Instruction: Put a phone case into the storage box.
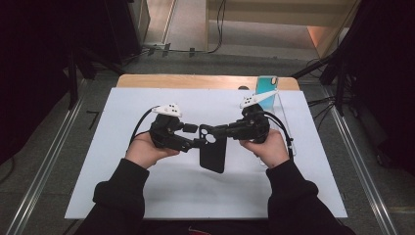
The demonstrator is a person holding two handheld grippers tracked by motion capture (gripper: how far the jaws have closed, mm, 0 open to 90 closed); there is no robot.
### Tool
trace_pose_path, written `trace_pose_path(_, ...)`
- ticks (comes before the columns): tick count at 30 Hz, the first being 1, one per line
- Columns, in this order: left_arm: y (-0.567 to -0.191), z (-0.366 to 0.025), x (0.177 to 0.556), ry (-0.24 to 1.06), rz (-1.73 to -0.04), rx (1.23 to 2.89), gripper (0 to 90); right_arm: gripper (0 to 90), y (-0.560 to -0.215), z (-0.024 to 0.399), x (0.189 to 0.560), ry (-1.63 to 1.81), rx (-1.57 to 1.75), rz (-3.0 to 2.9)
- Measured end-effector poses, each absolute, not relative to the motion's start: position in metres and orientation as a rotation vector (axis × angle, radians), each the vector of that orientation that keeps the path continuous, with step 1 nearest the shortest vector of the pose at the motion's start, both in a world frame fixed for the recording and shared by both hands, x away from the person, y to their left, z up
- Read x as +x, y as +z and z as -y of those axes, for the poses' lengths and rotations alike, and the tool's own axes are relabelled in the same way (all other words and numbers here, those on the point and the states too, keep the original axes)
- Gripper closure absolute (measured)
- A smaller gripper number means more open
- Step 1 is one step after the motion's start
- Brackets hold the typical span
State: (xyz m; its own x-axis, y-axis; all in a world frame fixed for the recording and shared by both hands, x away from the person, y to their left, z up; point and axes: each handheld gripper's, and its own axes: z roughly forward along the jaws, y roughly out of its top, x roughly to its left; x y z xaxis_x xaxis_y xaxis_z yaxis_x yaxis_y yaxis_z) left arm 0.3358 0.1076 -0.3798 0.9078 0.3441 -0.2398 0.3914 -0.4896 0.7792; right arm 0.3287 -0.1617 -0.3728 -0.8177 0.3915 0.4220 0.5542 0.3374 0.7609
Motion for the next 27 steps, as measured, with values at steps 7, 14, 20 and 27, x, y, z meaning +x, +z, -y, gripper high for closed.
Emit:
trace_pose_path(7,-0.385,-0.105,0.336,-0.106,-0.505,2.135,36.6,77.4,-0.373,0.153,0.325,-1.468,-0.796,2.447)
trace_pose_path(14,-0.388,-0.106,0.334,-0.166,-0.482,2.117,59.5,77.4,-0.373,0.15,0.324,-1.476,-0.75,2.428)
trace_pose_path(20,-0.39,-0.11,0.337,-0.224,-0.487,2.109,69.3,76.9,-0.375,0.15,0.325,-1.482,-0.733,2.435)
trace_pose_path(27,-0.388,-0.11,0.336,-0.264,-0.494,2.1,74.5,74.3,-0.375,0.153,0.326,-1.491,-0.737,2.41)
